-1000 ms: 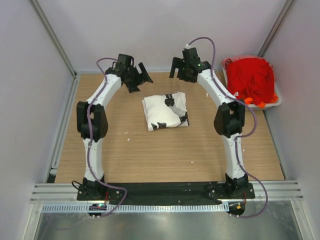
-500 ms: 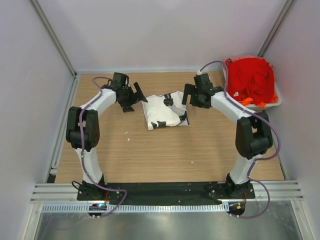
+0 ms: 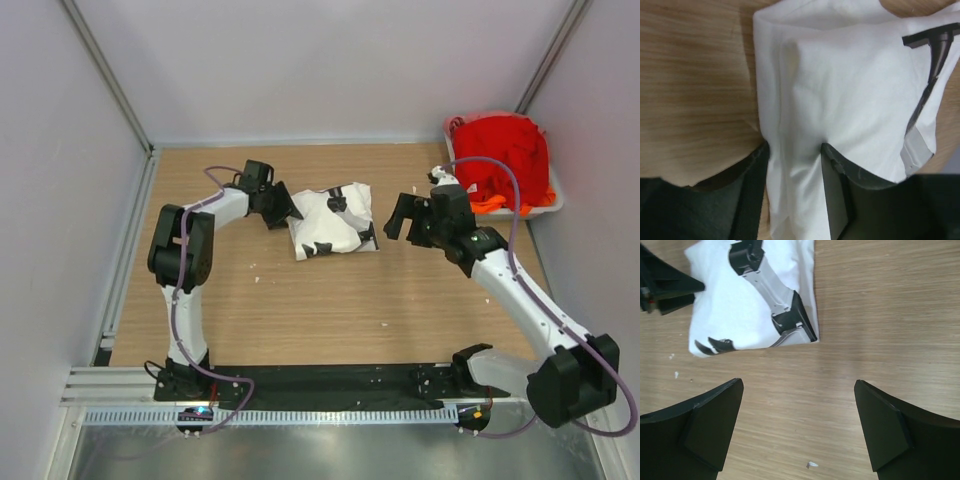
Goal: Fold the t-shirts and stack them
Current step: Neatly place the folded tshirt to the corner
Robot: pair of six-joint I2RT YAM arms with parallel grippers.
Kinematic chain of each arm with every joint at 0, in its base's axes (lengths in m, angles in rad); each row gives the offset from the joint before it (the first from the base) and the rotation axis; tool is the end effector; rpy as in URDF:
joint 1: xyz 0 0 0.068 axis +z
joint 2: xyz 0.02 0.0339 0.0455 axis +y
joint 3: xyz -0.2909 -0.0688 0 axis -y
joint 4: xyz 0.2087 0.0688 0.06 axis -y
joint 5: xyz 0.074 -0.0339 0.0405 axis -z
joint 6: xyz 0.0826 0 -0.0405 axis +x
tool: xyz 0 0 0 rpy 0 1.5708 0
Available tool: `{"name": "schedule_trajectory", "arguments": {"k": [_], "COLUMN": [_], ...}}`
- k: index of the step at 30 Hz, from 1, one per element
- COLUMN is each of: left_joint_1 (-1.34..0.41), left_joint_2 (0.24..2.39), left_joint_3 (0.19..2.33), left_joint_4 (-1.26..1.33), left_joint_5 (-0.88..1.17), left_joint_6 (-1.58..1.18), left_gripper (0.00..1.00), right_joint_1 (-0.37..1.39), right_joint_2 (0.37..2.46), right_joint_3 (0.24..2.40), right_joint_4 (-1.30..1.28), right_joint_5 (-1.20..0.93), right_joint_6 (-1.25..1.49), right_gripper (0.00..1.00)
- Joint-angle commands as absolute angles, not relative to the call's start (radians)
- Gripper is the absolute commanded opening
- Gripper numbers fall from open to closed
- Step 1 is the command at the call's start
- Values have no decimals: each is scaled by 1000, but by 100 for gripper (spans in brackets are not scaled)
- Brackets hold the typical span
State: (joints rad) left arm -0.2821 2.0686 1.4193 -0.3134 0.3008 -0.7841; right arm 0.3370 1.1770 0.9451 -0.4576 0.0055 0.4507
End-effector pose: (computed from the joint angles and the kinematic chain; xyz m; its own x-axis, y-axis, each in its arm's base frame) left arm 0.4242 -0.1484 0.1652 -0.8607 -0.4528 -0.2328 -0.2533 0.7775 -0.5756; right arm 0.2324 0.0809 0.2929 -0.6827 0.2224 -0.6960 -0.0325 0.9424 0.3329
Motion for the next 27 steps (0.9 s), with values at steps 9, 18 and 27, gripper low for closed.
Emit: {"name": "schedule_trajectory", "arguments": {"k": [9,18,27], "left_joint_1": [-261,-108,46], "left_joint_2": [2201,2393,2459], "left_joint_3": [1699,2259,2534], "left_joint_4": [-477,-1003,-1065], "left_joint_5": [249,-62,-577], "left_joint_6": [-620,-275,-180], "left_gripper": [0,0,53], "right_joint_1": [341,341,342], "right_joint_2": [947,870,911], "right_joint_3": [782,775,766], "right_joint_4": [-554,-574,-540], "right_joint_5": [-90,-164,-236], "right_joint_6": [445,445,431], "right_gripper": [100,100,100]}}
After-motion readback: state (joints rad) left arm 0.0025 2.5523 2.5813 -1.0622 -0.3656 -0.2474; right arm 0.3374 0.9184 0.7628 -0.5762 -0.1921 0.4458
